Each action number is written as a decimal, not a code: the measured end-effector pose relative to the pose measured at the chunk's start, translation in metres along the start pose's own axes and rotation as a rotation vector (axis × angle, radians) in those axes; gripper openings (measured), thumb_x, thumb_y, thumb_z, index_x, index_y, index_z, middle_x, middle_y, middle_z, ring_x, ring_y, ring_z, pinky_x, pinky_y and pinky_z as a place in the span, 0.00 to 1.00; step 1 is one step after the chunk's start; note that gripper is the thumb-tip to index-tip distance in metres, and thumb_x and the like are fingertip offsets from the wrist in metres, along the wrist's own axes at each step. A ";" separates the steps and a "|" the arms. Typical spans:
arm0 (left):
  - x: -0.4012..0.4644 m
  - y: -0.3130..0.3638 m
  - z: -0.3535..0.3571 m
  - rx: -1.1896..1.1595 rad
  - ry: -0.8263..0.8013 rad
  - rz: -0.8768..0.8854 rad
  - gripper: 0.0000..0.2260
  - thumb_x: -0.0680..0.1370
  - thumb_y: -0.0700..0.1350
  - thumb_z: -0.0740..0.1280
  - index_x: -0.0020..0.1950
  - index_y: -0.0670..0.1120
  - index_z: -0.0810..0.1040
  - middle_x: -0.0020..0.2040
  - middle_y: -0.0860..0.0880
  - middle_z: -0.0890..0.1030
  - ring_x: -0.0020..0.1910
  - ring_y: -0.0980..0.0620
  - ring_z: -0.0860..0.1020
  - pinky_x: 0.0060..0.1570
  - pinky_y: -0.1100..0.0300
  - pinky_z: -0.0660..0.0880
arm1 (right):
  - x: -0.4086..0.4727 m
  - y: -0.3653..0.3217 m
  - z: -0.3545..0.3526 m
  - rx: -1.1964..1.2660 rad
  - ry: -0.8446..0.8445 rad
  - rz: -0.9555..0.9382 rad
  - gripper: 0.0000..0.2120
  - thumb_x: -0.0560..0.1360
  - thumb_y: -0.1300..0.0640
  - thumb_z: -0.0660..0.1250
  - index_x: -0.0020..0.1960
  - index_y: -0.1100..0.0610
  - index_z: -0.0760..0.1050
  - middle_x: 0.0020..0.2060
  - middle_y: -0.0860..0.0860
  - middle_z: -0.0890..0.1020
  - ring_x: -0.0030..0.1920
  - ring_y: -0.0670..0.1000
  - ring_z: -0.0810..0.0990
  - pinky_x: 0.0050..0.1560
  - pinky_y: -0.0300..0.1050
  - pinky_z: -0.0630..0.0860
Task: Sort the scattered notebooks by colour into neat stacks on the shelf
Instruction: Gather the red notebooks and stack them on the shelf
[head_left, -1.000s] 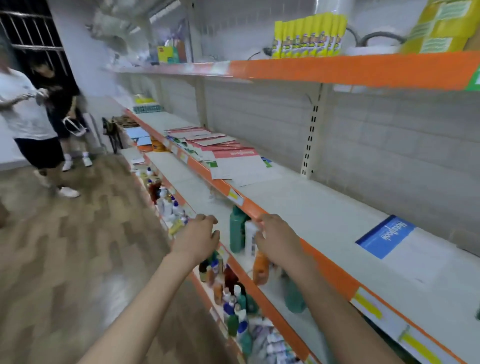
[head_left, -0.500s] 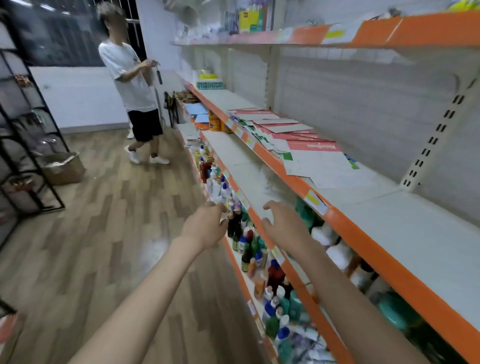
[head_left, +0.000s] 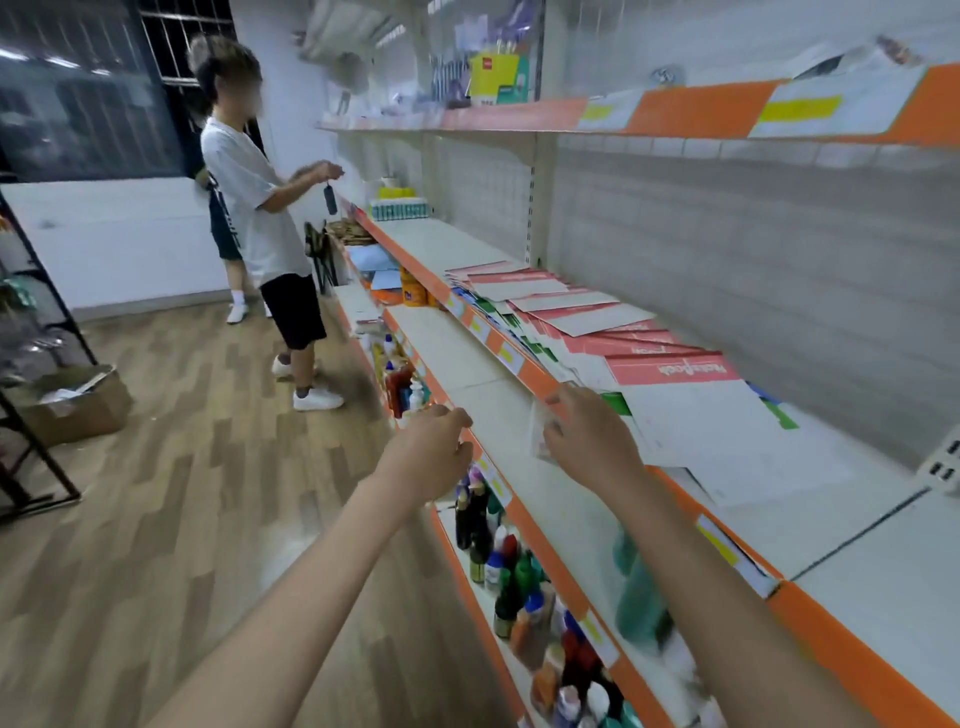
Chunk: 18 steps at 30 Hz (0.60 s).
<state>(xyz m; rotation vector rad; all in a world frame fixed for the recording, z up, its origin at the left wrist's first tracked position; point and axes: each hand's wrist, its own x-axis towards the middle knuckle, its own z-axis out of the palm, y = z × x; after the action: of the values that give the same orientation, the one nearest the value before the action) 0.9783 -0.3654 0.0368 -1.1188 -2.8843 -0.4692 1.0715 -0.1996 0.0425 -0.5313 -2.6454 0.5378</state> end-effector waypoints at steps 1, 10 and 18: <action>0.013 0.002 0.001 -0.001 -0.002 0.018 0.17 0.81 0.46 0.58 0.70 0.47 0.68 0.66 0.46 0.71 0.62 0.46 0.72 0.58 0.50 0.73 | 0.007 0.005 -0.002 -0.001 0.013 0.020 0.16 0.77 0.57 0.60 0.65 0.56 0.70 0.60 0.53 0.74 0.57 0.54 0.75 0.51 0.44 0.70; 0.117 0.071 0.031 -0.061 0.035 0.342 0.16 0.80 0.45 0.58 0.69 0.48 0.69 0.67 0.48 0.70 0.66 0.47 0.68 0.59 0.52 0.70 | 0.025 0.076 -0.039 -0.058 0.145 0.285 0.21 0.77 0.57 0.60 0.69 0.57 0.65 0.63 0.56 0.74 0.63 0.57 0.72 0.59 0.47 0.70; 0.196 0.134 0.054 -0.084 -0.050 0.660 0.17 0.79 0.44 0.60 0.69 0.47 0.70 0.66 0.48 0.72 0.65 0.48 0.70 0.63 0.49 0.71 | 0.032 0.124 -0.059 -0.125 0.218 0.573 0.21 0.77 0.57 0.60 0.70 0.54 0.65 0.64 0.55 0.74 0.63 0.56 0.73 0.58 0.47 0.71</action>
<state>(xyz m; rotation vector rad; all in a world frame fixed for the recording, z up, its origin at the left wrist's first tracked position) 0.9260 -0.1282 0.0452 -1.9900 -2.3275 -0.5244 1.1052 -0.0628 0.0486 -1.3238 -2.3097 0.4389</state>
